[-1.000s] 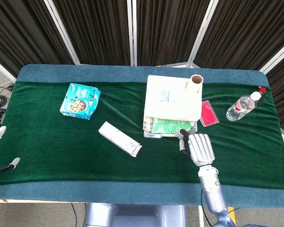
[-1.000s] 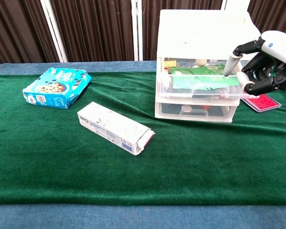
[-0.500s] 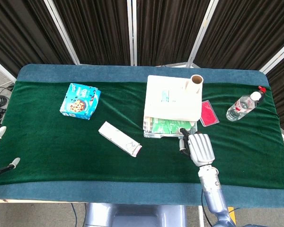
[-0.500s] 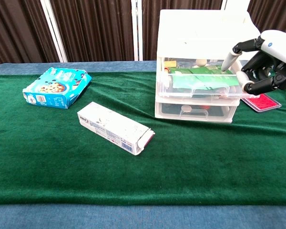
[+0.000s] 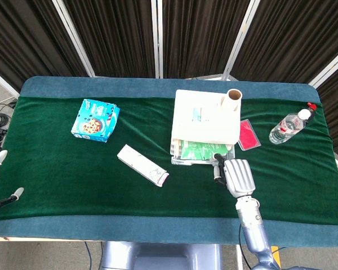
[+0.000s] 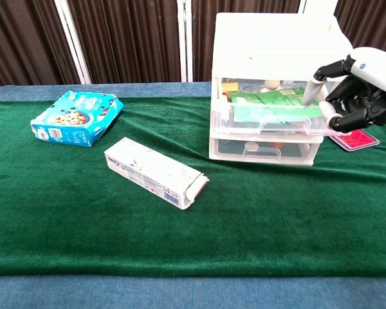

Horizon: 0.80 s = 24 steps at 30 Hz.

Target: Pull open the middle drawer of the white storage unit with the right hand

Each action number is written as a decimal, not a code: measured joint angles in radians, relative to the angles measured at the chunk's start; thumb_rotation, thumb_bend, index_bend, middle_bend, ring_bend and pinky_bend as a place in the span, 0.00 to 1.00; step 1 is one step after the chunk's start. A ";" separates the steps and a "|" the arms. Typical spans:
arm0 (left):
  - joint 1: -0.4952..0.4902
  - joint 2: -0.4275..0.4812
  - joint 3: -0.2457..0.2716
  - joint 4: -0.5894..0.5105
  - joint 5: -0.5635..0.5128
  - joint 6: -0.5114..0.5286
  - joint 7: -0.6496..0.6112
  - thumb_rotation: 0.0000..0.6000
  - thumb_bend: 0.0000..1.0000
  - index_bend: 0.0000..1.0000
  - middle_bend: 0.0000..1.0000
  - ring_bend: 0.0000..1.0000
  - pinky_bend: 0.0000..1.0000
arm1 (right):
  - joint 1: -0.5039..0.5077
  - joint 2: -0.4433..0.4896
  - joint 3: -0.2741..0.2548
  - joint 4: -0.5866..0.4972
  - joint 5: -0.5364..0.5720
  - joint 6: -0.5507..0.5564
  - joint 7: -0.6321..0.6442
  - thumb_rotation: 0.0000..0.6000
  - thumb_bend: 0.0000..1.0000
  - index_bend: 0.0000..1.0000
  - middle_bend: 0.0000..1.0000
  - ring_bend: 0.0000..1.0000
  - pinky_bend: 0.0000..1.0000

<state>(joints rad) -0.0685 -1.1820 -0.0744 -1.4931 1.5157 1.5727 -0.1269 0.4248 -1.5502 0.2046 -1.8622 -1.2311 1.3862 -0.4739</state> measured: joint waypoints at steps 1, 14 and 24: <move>0.000 0.000 0.000 0.000 0.000 0.000 0.000 1.00 0.19 0.00 0.00 0.00 0.00 | -0.001 0.001 -0.001 -0.002 -0.001 0.001 0.000 1.00 0.54 0.51 0.82 0.80 0.58; 0.001 0.000 0.000 -0.001 0.003 0.003 -0.001 1.00 0.19 0.00 0.00 0.00 0.00 | -0.026 0.017 -0.032 -0.034 -0.031 0.023 -0.011 1.00 0.54 0.52 0.82 0.80 0.58; 0.001 0.000 0.002 -0.002 0.006 0.005 0.002 1.00 0.19 0.00 0.00 0.00 0.00 | -0.044 0.033 -0.048 -0.051 -0.066 0.038 -0.005 1.00 0.54 0.52 0.82 0.80 0.58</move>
<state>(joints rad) -0.0672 -1.1821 -0.0728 -1.4952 1.5216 1.5775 -0.1250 0.3809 -1.5171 0.1563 -1.9134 -1.2971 1.4242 -0.4785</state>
